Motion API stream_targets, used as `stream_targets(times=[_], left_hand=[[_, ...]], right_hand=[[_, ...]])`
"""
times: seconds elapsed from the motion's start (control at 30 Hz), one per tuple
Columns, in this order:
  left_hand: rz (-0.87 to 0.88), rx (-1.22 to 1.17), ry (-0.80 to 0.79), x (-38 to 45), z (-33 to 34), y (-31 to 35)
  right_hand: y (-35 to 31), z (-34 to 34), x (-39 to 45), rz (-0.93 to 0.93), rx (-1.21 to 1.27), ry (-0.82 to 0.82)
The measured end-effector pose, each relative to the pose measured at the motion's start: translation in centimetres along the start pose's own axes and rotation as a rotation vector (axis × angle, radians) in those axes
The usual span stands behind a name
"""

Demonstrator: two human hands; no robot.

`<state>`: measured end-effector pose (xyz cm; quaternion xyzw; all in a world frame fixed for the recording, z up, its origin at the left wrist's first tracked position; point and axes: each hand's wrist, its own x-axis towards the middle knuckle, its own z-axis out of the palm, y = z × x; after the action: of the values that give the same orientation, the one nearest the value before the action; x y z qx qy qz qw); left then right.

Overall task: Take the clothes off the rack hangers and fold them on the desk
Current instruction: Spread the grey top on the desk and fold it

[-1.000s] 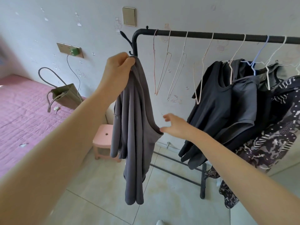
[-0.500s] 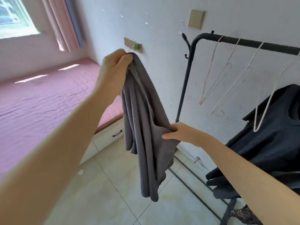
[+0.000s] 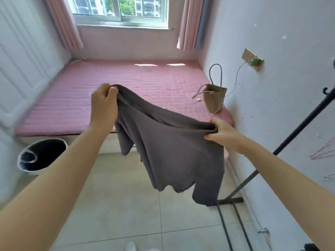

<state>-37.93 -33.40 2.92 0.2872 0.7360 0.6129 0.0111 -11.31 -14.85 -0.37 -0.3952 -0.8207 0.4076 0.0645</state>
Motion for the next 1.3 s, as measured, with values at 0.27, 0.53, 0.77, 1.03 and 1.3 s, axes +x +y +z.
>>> stream_targets(times=[0.27, 0.53, 0.77, 1.03, 1.3], left_hand=[[-0.094, 0.263, 0.298, -2.5, -16.0, -5.5], [-0.166, 0.56, 0.49, -7.0, -34.0, -9.7], [-0.218, 0.885, 0.541, -12.2, -50.1, -12.2], [-0.611, 0.71, 0.283, -19.8, -65.9, -13.3], [-0.935, 1.091, 0.276, -26.7, -77.3, -17.0]], right_hand=[[-10.5, 8.3, 4.5, -0.324, -0.17, -0.018], [-24.3, 23.2, 5.6, -0.585, -0.214, -0.021], [-35.8, 37.7, 2.4, -0.61, -0.105, -0.104], [-46.4, 53.2, -2.5, -0.717, -0.028, -0.298], [-55.2, 65.2, -4.0, -0.84, 0.037, -0.529]])
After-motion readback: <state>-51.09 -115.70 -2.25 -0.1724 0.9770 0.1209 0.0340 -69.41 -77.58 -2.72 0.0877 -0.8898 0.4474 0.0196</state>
